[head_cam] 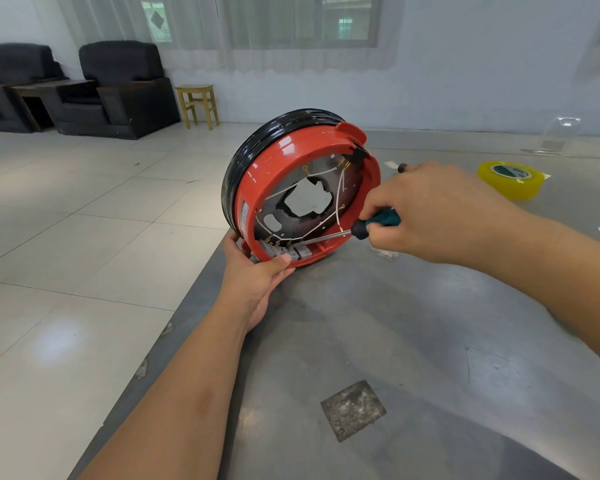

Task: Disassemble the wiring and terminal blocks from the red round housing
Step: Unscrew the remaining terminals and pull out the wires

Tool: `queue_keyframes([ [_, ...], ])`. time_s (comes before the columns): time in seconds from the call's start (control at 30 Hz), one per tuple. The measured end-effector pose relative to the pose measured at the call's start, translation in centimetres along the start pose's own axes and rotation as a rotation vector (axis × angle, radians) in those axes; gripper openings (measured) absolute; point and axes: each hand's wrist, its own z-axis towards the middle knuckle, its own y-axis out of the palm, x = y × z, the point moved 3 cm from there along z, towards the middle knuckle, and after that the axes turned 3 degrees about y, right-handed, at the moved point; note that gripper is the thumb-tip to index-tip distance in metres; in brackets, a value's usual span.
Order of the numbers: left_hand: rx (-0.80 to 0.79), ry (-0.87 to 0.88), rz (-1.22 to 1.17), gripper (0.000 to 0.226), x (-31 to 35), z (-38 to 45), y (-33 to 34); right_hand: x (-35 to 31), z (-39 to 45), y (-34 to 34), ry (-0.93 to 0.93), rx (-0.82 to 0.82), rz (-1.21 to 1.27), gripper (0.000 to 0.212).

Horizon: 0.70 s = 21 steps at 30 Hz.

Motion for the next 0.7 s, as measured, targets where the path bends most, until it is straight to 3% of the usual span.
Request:
queue_keyframes([
  [0.7, 0.043, 0.038, 0.008, 0.083, 0.2, -0.3, 0.2, -3.3, -3.0, 0.5, -0.007, -0.066, -0.188, 0.041],
])
